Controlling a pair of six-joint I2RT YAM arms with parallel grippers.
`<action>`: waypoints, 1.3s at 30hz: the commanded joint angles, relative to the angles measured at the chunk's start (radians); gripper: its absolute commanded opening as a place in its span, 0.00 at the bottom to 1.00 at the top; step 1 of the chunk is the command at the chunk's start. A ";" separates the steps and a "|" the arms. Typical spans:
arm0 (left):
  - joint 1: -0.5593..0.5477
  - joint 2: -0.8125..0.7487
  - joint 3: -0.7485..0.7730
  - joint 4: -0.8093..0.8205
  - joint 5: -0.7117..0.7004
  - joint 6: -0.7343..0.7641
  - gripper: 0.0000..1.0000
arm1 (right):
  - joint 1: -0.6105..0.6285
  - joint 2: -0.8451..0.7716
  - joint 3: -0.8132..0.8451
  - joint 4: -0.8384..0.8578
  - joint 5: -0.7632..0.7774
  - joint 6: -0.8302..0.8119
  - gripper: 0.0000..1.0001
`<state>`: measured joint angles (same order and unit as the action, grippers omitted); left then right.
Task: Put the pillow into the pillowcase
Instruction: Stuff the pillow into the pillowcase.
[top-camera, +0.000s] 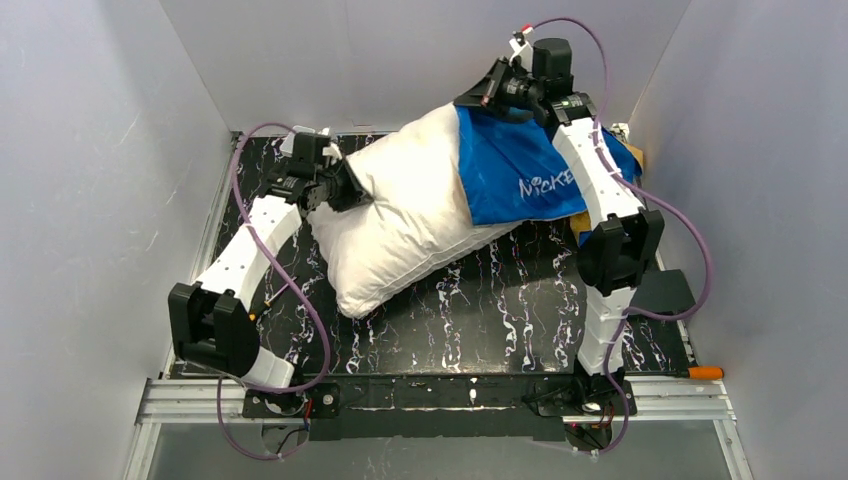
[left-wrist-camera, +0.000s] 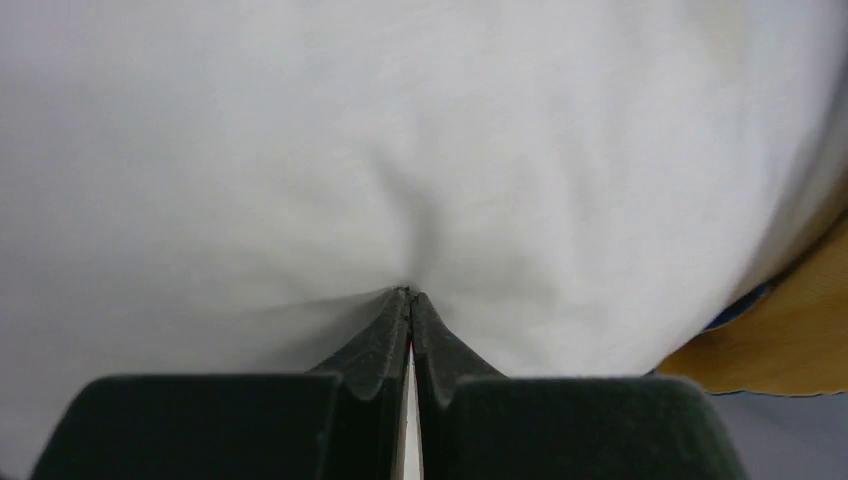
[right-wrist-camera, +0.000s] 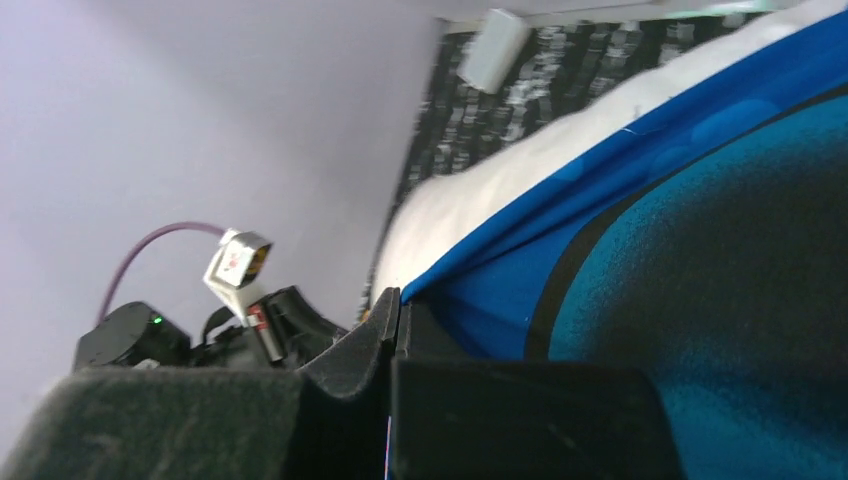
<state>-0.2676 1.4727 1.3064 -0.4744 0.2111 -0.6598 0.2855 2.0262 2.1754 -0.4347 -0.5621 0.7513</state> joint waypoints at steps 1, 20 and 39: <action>-0.092 0.066 0.156 0.136 0.078 -0.016 0.00 | 0.153 0.012 0.003 0.522 -0.308 0.350 0.01; -0.056 0.063 0.515 -0.585 -0.388 0.223 0.73 | 0.105 -0.016 -0.188 0.167 -0.160 0.195 0.01; 0.163 -0.047 0.057 -0.617 0.065 0.068 0.19 | 0.110 0.104 0.217 -0.299 -0.050 -0.131 0.67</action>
<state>-0.1005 1.3937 1.4021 -1.3136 -0.0017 -0.5560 0.3981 2.1326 2.1857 -0.5148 -0.6941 0.8097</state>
